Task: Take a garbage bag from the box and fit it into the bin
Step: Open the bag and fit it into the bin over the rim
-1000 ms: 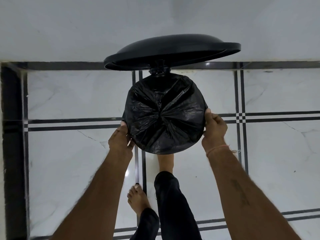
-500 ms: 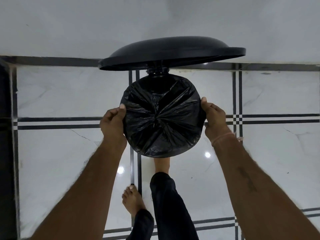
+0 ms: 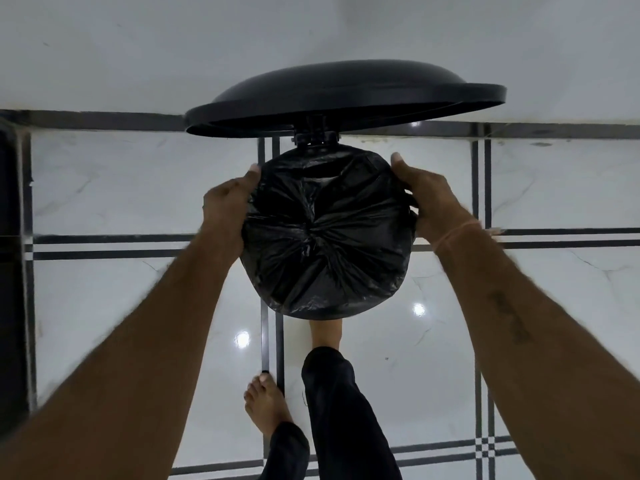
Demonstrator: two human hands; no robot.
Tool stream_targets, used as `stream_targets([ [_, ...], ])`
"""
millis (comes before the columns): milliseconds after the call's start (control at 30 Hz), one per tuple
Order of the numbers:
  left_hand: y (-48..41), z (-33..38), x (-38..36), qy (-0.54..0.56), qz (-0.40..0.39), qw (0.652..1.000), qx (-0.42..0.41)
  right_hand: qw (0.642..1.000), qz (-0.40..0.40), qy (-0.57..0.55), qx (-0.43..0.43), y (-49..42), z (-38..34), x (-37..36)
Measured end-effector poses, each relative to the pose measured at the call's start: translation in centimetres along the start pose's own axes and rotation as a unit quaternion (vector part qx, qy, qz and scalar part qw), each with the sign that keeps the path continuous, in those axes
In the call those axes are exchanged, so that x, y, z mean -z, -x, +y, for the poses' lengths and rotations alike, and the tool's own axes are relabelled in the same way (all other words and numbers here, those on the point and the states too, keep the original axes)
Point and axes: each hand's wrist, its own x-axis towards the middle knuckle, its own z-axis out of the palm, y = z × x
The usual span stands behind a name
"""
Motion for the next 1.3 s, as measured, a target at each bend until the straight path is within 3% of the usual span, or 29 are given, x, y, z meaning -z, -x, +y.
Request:
stream_targets([
  [300, -4.0, 2.0, -0.8, -0.061, -0.015, 0.994, 0.084, 0.997, -0.016, 0.017, -0.067, -3.3, -1.5, -1.3],
  [367, -3.7, 1.5, -0.7, -0.094, 0.026, 0.995, 0.025, 0.996, 0.017, 0.054, -0.068, -3.7, -1.1, -1.4],
  [433, -2.3, 0.1, 0.1, -0.102, 0.045, 0.989, -0.098, 0.990, 0.090, 0.110, 0.008, -2.7, -0.3, -1.5],
  [467, -1.3, -1.0, 0.6, -0.117, 0.046, 0.979, -0.163, 0.972, 0.145, 0.157, 0.095, -1.6, 0.4, -1.4],
  [533, 0.4, -3.3, 1.3, -0.197, 0.039, 0.939, -0.280, 0.880, 0.193, 0.248, 0.356, 1.9, 2.2, -2.2],
  [600, 0.9, -5.0, 1.2, -0.247, 0.036, 0.912, -0.325, 0.770, 0.047, 0.338, 0.538, 5.0, 4.0, -4.4],
  [633, 0.9, -5.4, 1.0, -0.259, 0.045, 0.910, -0.321, 0.731, -0.034, 0.399, 0.552, 5.5, 4.8, -5.6],
  [700, 0.7, -5.9, 0.5, -0.277, 0.068, 0.907, -0.309, 0.701, -0.125, 0.514, 0.477, 5.0, 6.0, -7.5],
  [833, 0.0, -6.5, 0.7, -0.275, 0.081, 0.902, -0.324, 0.741, -0.163, 0.577, 0.303, 0.2, 6.8, -8.8],
  [933, -0.4, -6.9, 0.9, -0.274, 0.085, 0.895, -0.340, 0.786, -0.171, 0.543, 0.241, -3.1, 8.3, -9.0],
  [1033, -0.9, -7.3, 0.9, -0.271, 0.091, 0.896, -0.341, 0.858, -0.201, 0.457, 0.124, -4.8, 9.9, -9.0],
  [1100, -1.1, -7.4, 0.9, -0.270, 0.091, 0.895, -0.344, 0.874, -0.218, 0.425, 0.084, -5.0, 10.5, -8.5],
  [1200, -1.2, -7.4, 0.9, -0.273, 0.093, 0.893, -0.346, 0.877, -0.223, 0.418, 0.083, -3.8, 9.4, -8.1],
  [1300, -0.8, -7.1, 0.9, -0.277, 0.095, 0.897, -0.332, 0.860, -0.150, 0.432, 0.227, 0.4, 7.8, -7.2],
])
